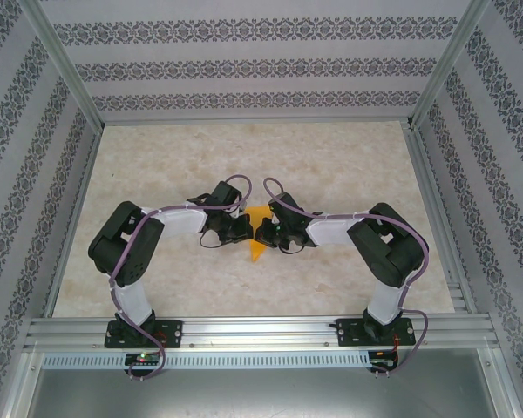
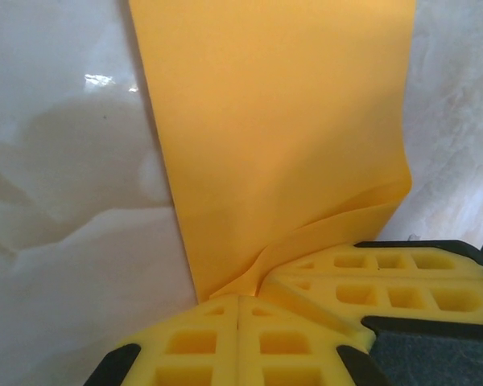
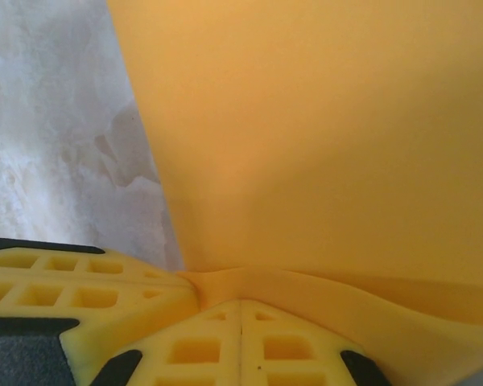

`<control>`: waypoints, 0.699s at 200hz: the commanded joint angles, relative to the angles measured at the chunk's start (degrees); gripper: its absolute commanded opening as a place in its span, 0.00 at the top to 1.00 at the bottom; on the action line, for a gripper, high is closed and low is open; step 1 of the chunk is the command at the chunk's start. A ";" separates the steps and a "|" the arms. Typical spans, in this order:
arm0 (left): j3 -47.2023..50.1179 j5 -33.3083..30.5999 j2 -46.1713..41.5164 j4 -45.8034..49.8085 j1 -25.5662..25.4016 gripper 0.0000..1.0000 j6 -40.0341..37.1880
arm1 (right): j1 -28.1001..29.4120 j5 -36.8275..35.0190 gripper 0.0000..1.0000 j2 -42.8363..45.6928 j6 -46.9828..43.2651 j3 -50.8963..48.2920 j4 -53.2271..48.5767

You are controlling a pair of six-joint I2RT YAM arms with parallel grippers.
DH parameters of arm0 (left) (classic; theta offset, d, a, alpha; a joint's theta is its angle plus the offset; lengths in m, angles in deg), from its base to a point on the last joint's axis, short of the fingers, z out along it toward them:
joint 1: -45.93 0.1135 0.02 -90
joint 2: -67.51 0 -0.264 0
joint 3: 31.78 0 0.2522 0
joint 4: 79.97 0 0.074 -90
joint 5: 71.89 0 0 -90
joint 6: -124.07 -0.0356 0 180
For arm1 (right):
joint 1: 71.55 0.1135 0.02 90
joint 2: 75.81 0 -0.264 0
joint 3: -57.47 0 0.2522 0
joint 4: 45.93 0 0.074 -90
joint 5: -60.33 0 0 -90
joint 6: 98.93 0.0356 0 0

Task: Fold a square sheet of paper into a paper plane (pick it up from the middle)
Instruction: Third fold the triangle at the center of the table.

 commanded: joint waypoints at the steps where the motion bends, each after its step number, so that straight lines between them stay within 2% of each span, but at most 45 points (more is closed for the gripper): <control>1: -1.10 -2.21 1.82 -1.77 -0.91 1.00 0.60 | -0.31 -0.24 1.00 -0.46 -0.29 -2.31 -1.08; 53: -1.07 -8.38 3.06 5.78 -2.82 1.00 -1.91 | -1.94 3.74 1.00 4.27 -1.98 -5.04 7.47; 92: -0.37 -12.22 3.46 8.45 -3.32 1.00 -1.91 | -2.71 3.75 1.00 7.06 -4.54 -8.00 8.93; 140: -2.26 -15.56 4.59 11.63 -4.39 1.00 -2.46 | -3.83 4.22 1.00 5.66 -5.91 -10.56 10.71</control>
